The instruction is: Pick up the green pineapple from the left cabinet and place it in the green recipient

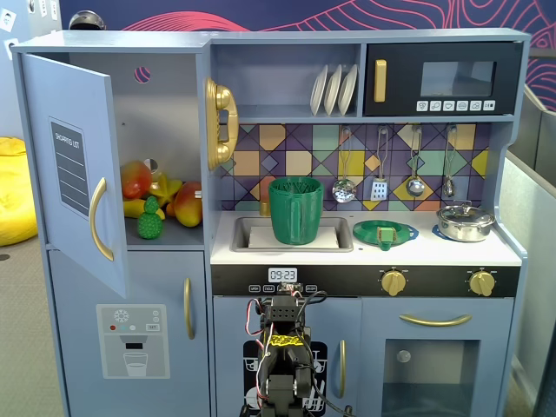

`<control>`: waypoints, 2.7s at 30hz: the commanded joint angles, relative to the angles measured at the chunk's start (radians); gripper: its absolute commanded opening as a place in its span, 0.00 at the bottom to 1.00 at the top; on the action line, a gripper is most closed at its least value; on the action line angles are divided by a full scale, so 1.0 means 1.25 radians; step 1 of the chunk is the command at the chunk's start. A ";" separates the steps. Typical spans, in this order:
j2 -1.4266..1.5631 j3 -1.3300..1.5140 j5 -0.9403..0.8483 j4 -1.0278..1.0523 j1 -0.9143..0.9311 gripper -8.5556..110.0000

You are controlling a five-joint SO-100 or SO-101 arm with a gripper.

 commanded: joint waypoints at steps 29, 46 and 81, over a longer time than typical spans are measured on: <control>-0.007 -0.056 0.044 -0.453 -0.335 0.07; -0.244 -0.497 -0.050 -0.701 -0.580 0.36; -0.837 -0.706 -0.142 -1.242 -0.571 0.35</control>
